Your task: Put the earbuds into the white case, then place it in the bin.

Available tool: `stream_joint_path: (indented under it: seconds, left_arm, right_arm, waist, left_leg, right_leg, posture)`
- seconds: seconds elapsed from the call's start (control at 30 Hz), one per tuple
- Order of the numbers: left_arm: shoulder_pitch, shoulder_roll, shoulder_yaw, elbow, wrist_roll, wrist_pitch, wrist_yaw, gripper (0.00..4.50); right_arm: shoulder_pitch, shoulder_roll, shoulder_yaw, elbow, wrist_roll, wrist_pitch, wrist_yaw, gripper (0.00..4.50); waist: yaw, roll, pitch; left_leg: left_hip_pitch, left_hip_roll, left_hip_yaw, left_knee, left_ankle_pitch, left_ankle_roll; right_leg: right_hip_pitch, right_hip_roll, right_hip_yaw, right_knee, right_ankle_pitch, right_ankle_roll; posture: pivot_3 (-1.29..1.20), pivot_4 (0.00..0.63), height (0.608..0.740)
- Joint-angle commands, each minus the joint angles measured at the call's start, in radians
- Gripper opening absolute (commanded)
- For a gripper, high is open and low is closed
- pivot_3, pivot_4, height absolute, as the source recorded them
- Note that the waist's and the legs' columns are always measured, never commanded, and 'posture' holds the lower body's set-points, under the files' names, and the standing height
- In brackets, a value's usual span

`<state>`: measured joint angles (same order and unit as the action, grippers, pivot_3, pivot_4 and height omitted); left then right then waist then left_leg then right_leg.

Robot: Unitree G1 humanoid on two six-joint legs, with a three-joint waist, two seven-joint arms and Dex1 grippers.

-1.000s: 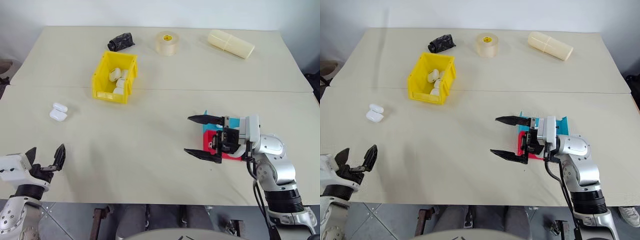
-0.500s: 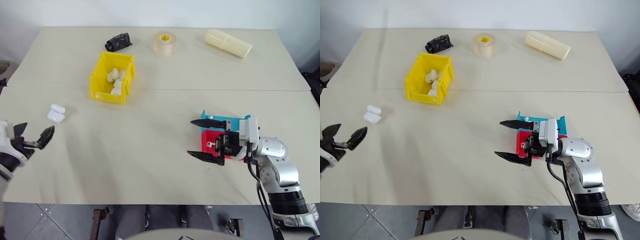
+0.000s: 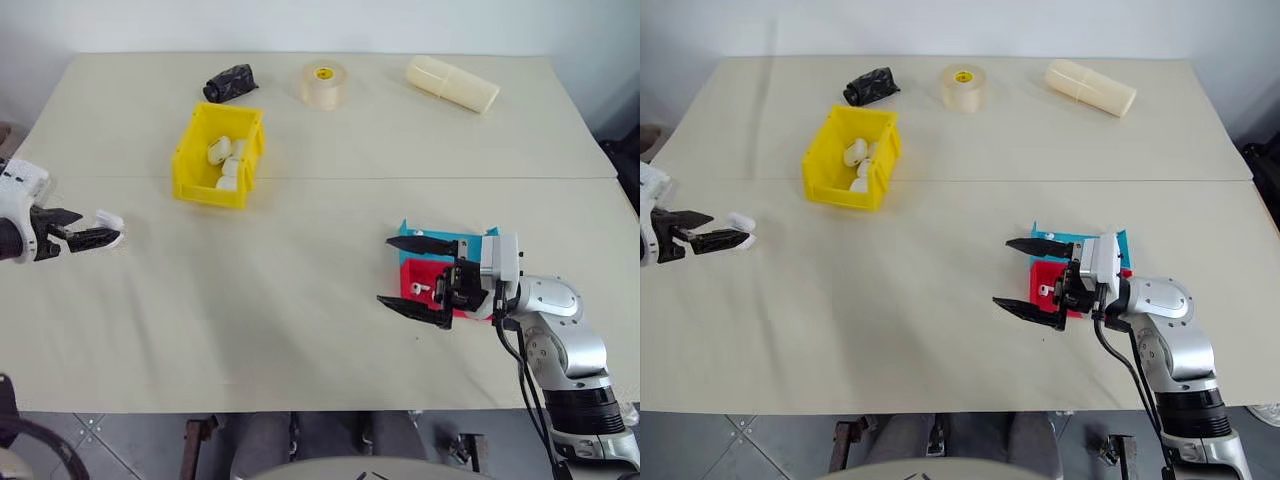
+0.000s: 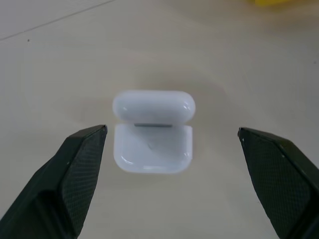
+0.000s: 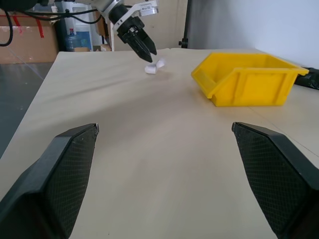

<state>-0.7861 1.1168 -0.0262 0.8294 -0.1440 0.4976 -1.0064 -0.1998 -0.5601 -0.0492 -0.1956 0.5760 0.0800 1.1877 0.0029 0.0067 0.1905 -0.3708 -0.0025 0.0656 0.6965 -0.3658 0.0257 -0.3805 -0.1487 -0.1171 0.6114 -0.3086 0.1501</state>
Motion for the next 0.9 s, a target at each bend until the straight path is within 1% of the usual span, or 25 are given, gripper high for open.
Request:
stream_joint_path:
  seconds: [0.03,0.13,0.27,0.47,0.67,0.77,0.87,0.9]
  left_arm:
    - [-0.104,-0.001,-0.067,0.142,0.120,-0.066,-0.017,4.48]
    - [-0.183,-0.021,-0.100,0.244,0.182,-0.110,-0.009,4.48]
    - [-0.237,-0.047,-0.106,0.329,0.222,-0.154,0.004,4.48]
    - [-0.261,-0.091,-0.091,0.390,0.246,-0.178,0.018,4.48]
    - [-0.263,-0.104,-0.084,0.417,0.264,-0.181,0.035,4.48]
    - [-0.263,-0.108,-0.081,0.421,0.270,-0.179,0.035,3.93]
    - [-0.261,-0.112,-0.081,0.421,0.275,-0.177,0.033,2.98]
    - [-0.259,-0.112,-0.079,0.420,0.274,-0.176,0.030,2.79]
  right_arm:
    - [0.007,-0.010,-0.019,-0.039,0.008,0.000,-0.012,4.50]
    - [0.006,-0.013,-0.021,-0.040,0.008,0.002,-0.017,4.50]
    - [0.004,-0.016,-0.022,-0.038,0.007,0.002,-0.019,4.50]
    - [-0.004,-0.020,-0.025,-0.032,0.006,-0.001,-0.019,4.50]
    - [-0.005,-0.020,-0.028,-0.034,0.004,-0.003,-0.026,4.50]
    - [-0.005,-0.019,-0.027,-0.035,0.003,-0.004,-0.029,4.50]
    - [-0.004,-0.019,-0.027,-0.035,0.003,-0.004,-0.032,4.50]
    - [-0.004,-0.020,-0.027,-0.035,0.003,-0.003,-0.032,4.50]
  waist:
    - [-0.005,-0.001,0.000]
    - [-0.006,-0.002,0.001]
    - [-0.005,-0.005,0.002]
    - [-0.004,-0.008,0.002]
    - [-0.004,-0.008,0.002]
    - [-0.002,-0.008,0.002]
    - [-0.003,-0.008,0.002]
    - [-0.004,-0.008,0.002]
  left_leg:
    - [0.000,0.000,0.000,0.000,0.000,0.000]
    - [0.000,0.001,0.000,0.000,0.000,0.000]
    - [0.000,0.001,0.000,0.001,0.000,0.000]
    - [0.000,0.001,-0.001,0.001,0.000,0.000]
    - [0.000,0.001,-0.001,0.002,0.000,0.000]
    - [0.000,0.001,-0.001,0.002,0.000,0.000]
    - [0.001,0.001,-0.001,0.003,0.000,0.000]
    - [0.001,0.001,-0.001,0.003,0.000,0.000]
  right_leg:
    - [0.000,0.000,0.000,0.000,0.000,0.000]
    - [0.000,0.000,0.000,0.000,0.000,0.000]
    - [-0.001,0.000,0.000,0.001,0.000,0.000]
    - [-0.001,-0.001,-0.001,0.001,0.000,0.000]
    - [-0.001,-0.001,-0.001,0.002,0.000,0.000]
    - [-0.001,-0.001,-0.001,0.004,0.000,0.000]
    - [-0.001,-0.002,-0.001,0.006,0.000,0.000]
    - [-0.001,-0.002,-0.001,0.006,0.000,0.000]
  posture:
    - [0.00,0.150,0.740]
    - [0.00,0.150,0.740]
    - [0.00,0.150,0.740]
    - [0.00,0.150,0.740]
    - [0.00,0.150,0.740]
    - [0.00,0.150,0.740]
    - [0.00,0.150,0.740]
    - [0.00,0.150,0.740]
